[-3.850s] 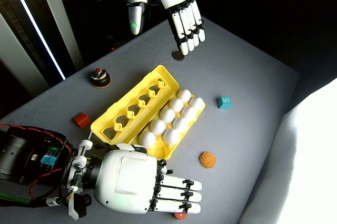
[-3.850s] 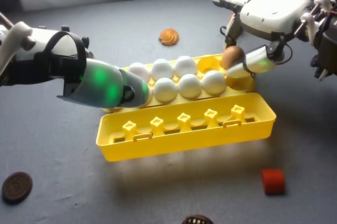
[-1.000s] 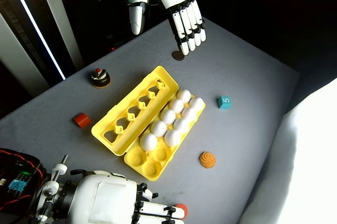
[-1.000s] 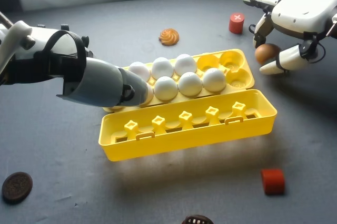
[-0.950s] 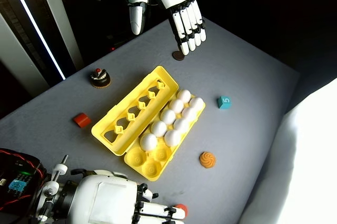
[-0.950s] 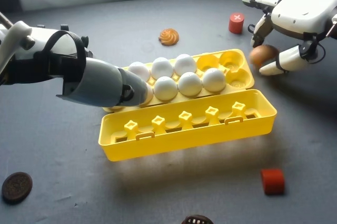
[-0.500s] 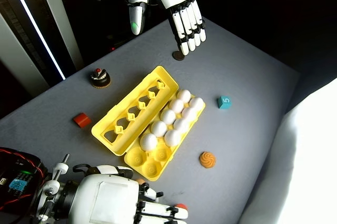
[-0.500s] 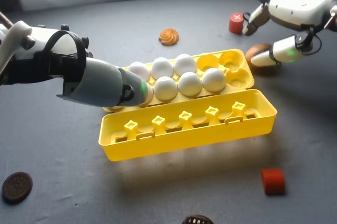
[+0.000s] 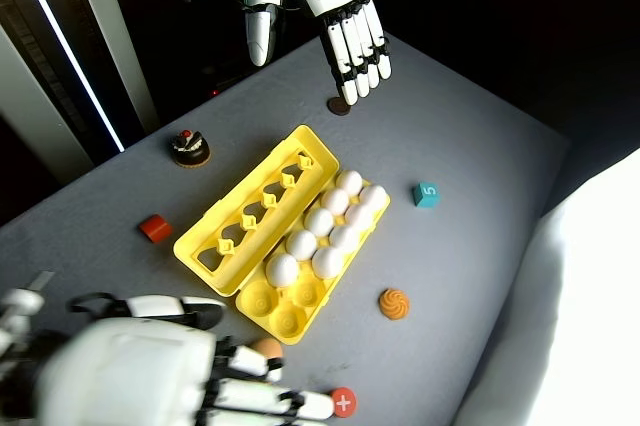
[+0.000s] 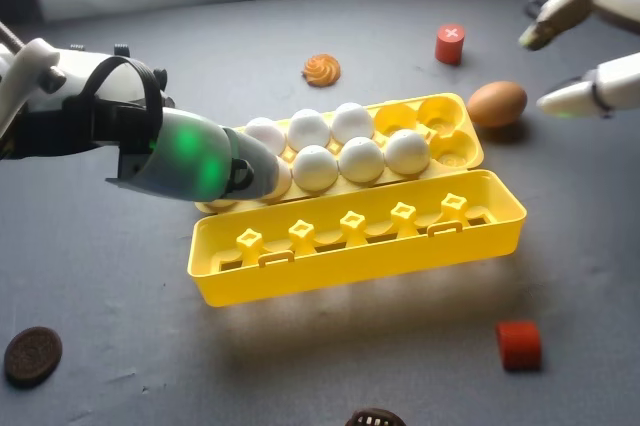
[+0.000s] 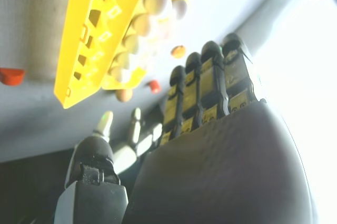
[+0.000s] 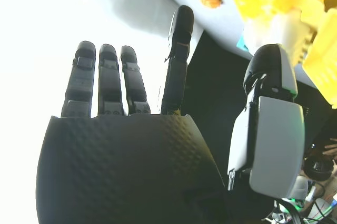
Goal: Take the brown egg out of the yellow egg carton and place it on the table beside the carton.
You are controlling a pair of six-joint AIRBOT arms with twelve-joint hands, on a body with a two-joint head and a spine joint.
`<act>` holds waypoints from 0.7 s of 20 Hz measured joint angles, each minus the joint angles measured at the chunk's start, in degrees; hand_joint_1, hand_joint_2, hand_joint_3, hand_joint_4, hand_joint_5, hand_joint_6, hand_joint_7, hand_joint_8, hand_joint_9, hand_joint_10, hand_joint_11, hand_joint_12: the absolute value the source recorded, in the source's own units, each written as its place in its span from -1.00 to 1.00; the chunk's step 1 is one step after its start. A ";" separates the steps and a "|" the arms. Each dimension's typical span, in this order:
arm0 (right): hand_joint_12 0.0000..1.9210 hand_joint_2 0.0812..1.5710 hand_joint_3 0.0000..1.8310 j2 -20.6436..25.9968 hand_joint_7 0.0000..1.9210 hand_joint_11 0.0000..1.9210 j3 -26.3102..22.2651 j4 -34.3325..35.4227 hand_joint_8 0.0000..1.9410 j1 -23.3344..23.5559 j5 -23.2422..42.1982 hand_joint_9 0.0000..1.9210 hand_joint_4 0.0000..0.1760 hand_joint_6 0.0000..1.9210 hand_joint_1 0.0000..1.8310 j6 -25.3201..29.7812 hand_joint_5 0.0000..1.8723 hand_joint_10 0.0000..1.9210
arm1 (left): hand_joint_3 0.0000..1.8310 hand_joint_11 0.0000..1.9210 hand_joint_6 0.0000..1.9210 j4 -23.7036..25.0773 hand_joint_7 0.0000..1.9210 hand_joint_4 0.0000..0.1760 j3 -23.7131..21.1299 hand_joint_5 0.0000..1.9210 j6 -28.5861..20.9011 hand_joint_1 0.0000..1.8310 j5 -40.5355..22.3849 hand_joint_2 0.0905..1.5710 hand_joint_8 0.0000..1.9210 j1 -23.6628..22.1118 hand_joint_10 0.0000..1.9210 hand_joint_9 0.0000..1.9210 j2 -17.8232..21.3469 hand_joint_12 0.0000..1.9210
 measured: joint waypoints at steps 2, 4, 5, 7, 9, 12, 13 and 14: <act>-1.00 0.15 -1.00 5.55 -0.88 -1.00 -5.38 0.07 -0.99 -0.79 0.22 -1.00 0.91 -0.91 -0.66 0.46 -0.01 -1.00 | -1.00 -0.98 -1.00 0.22 -0.87 -1.00 0.00 -0.87 0.02 -1.00 -0.04 0.40 -1.00 0.00 -1.00 -0.92 0.00 -0.96; -0.98 0.10 -1.00 10.16 -0.36 -0.98 -10.67 3.06 -0.92 -2.25 0.61 -0.64 -0.85 -0.86 -0.44 0.72 0.25 -0.84 | -1.00 -0.98 -0.99 0.24 -0.87 -1.00 0.00 -0.86 0.00 -1.00 -0.07 0.41 -1.00 0.00 -1.00 -0.92 0.00 -0.96; -0.55 0.11 -1.00 12.33 -0.17 -1.00 -13.66 5.11 -0.77 -3.15 1.20 -0.55 -0.87 -0.57 -0.41 0.85 0.21 -0.53 | -1.00 -0.98 -0.99 0.28 -0.87 -1.00 0.00 -0.87 0.00 -1.00 -0.11 0.40 -1.00 0.00 -1.00 -0.92 0.00 -0.96; 0.92 -0.05 -1.00 16.09 -0.01 -0.60 -18.51 7.19 0.91 -5.53 3.17 -0.26 0.05 0.94 -0.25 0.83 0.08 0.93 | -1.00 -0.97 -1.00 0.44 -0.87 -1.00 0.00 -0.87 -0.04 -1.00 -0.07 0.41 -1.00 0.00 -1.00 -0.91 0.00 -0.96; 1.00 0.03 -0.98 18.86 0.48 0.44 -22.49 9.25 1.00 -7.19 5.70 0.41 -0.07 1.00 -0.41 0.85 0.57 1.00 | -1.00 -0.96 -0.99 0.63 -0.86 -1.00 0.00 -0.86 -0.02 -1.00 -0.02 0.42 -0.99 0.00 -0.99 -0.90 0.00 -0.95; 1.00 0.60 -0.96 22.29 0.71 0.82 -28.48 11.21 1.00 -10.64 11.78 0.71 -0.79 1.00 -0.18 1.79 0.78 1.00 | -1.00 -0.95 -0.99 0.61 -0.83 -1.00 0.00 -0.84 -0.04 -1.00 -0.04 0.41 -0.99 0.00 -0.99 -0.88 0.00 -0.94; 1.00 0.67 -0.97 23.21 0.68 0.87 -30.51 12.41 1.00 -12.07 13.92 0.72 -0.56 1.00 0.30 2.08 0.69 1.00 | -1.00 -0.96 -0.99 0.63 -0.84 -1.00 0.00 -0.85 -0.09 -1.00 -0.07 0.41 -0.99 0.00 -0.99 -0.88 0.02 -0.94; 1.00 0.61 -1.00 24.00 0.66 0.86 -32.50 13.44 1.00 -13.31 15.76 0.70 -1.00 1.00 0.48 2.16 0.67 1.00 | -1.00 -0.96 -0.99 0.63 -0.84 -1.00 0.00 -0.85 -0.09 -1.00 -0.07 0.41 -0.99 0.00 -0.99 -0.88 0.04 -0.93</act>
